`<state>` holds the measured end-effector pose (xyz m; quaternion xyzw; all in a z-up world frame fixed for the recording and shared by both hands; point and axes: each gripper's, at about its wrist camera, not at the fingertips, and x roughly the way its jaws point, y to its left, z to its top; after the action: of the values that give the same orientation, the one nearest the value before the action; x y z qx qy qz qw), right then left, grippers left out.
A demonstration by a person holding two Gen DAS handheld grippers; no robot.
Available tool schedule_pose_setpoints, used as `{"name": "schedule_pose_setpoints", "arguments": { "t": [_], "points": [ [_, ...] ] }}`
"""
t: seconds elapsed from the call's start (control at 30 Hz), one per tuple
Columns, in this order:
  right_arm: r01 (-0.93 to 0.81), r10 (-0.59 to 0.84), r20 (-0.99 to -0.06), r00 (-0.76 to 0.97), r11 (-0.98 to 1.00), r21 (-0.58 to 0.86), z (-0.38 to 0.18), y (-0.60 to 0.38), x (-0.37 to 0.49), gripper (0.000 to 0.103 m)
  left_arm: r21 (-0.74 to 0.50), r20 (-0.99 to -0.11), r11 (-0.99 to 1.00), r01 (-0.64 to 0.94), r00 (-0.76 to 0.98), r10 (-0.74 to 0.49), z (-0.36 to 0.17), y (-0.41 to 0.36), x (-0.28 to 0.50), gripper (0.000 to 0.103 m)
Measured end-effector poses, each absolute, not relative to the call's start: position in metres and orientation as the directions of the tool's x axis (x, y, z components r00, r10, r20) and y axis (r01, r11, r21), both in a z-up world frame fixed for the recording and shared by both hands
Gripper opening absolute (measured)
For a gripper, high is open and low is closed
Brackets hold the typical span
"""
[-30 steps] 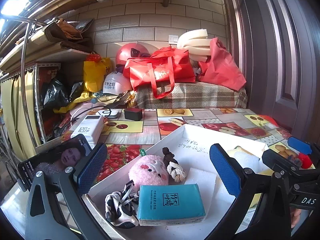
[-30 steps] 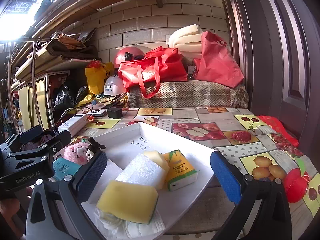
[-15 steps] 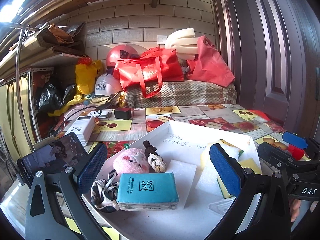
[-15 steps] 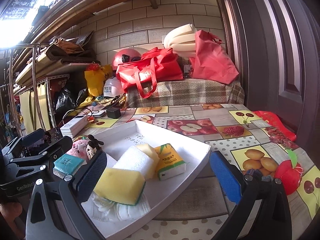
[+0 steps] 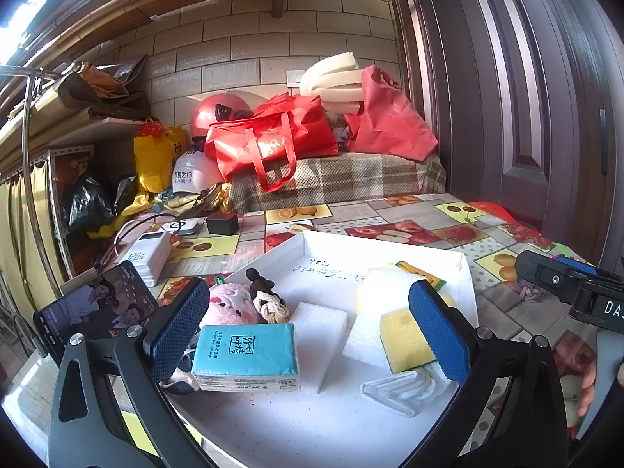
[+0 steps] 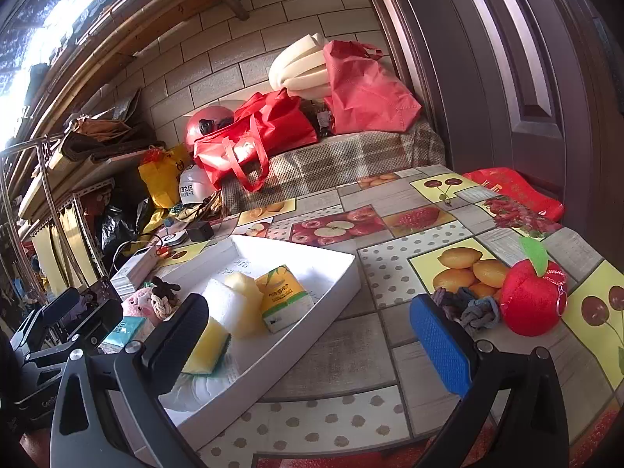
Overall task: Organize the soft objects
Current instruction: 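Move the left gripper to the grey knotted rope toy while the right moves to the red apple plush, then grasp the grey-purple knotted rope toy with the left gripper while the right grasps the red apple plush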
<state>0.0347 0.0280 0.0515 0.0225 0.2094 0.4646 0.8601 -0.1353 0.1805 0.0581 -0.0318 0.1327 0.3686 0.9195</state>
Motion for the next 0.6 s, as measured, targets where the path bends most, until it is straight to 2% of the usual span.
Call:
{"name": "schedule_pose_setpoints", "arguments": {
  "t": [0.13, 0.27, 0.33, 0.5, 0.6],
  "points": [
    [-0.779, 0.795, -0.306, 0.524, 0.593, 0.206, 0.056, 0.008, 0.040, 0.103, 0.033, -0.275, 0.732, -0.681, 0.698, 0.661, 0.057, 0.175, -0.135, 0.103],
    [-0.755, 0.756, -0.198, 0.624, 0.649, 0.098, 0.068, -0.027, 0.044, 0.103, 0.061, -0.281, 0.765, -0.641, 0.724, 0.630, 0.056, 0.158, -0.127, 0.103],
    [-0.742, 0.745, -0.167, 0.646, 0.664, 0.095, 0.072, -0.048, 0.055, 0.103, 0.089, -0.285, 0.786, -0.611, 0.741, 0.608, 0.056, 0.146, -0.119, 0.103],
    [-0.672, 0.682, -0.281, 0.675, 0.726, 0.148, 0.067, -0.088, 0.105, 0.103, 0.158, -0.320, 0.844, -0.513, 0.782, 0.535, 0.054, 0.116, -0.090, 0.103],
    [-0.643, 0.673, -0.255, 0.695, 0.739, 0.198, 0.069, -0.115, 0.120, 0.103, 0.090, -0.333, 0.885, -0.456, 0.824, 0.459, 0.055, 0.107, -0.080, 0.103]
  ]
}}
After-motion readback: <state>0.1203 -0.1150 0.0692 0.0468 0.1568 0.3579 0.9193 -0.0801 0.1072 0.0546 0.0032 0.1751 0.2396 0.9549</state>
